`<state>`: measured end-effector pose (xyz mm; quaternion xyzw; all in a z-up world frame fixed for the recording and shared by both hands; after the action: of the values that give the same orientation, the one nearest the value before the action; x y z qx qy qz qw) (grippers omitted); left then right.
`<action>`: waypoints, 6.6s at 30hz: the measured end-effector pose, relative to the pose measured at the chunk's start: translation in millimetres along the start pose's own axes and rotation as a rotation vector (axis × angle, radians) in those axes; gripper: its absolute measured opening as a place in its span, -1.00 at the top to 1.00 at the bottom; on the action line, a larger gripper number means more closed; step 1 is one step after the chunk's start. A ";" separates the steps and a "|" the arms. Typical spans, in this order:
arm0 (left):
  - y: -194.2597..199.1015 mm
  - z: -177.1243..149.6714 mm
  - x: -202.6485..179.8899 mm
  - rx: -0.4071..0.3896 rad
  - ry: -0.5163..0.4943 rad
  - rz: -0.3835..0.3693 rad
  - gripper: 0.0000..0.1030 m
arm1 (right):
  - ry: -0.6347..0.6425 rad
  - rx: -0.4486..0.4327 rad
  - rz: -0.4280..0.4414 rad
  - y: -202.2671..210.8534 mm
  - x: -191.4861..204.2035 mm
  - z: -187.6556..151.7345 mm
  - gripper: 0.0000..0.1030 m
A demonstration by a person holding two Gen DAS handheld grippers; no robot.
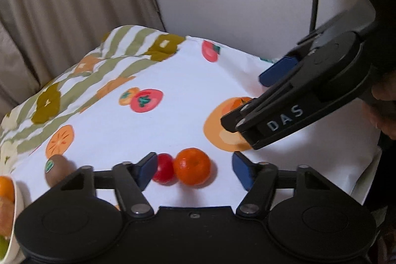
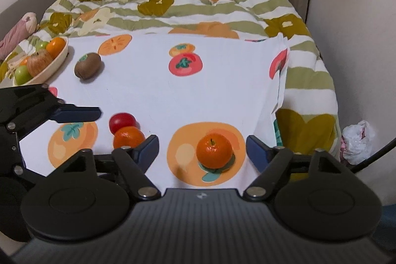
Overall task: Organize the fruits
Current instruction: 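Grasp a small orange with the left tool while the right tool grasps a mandarin, then carry the small orange and mandarin over the plate with both tools, then release the small orange onto the plate while the right tool releases the mandarin, then move both tools back toward the kiwi and last red tomato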
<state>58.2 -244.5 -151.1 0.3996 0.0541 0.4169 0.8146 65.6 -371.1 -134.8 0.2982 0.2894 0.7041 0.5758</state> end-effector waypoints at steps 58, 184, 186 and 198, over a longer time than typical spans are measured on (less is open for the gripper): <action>79.2 -3.5 42.6 -0.005 0.169 0.141 0.17 | 0.116 -0.009 0.030 33.0 67.1 34.5 -0.01; 182.9 -132.3 353.6 0.019 0.501 0.232 -0.98 | 0.070 -0.069 0.119 -31.4 363.0 162.4 -1.00; 185.1 -126.3 344.4 0.014 0.489 0.238 -0.98 | 0.047 -0.066 0.108 -21.2 349.9 158.0 -1.00; 165.5 -80.5 286.1 0.000 0.433 0.187 -0.98 | -0.061 -0.095 -0.016 30.6 237.9 123.2 -1.00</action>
<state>104.0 66.1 -20.2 0.3041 0.1903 0.5667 0.7418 101.1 -134.5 -10.5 0.2894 0.2406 0.7030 0.6034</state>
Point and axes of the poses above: each gripper's, at about its wrist camera, not at the fingertips, and y roughly against the way its jaws point, x to its left, z to its top, the point moved 3 cm from there along -y, roughly the way its jaws point, and after that the axes turned 1 degree about z, right-handed, at the moved point
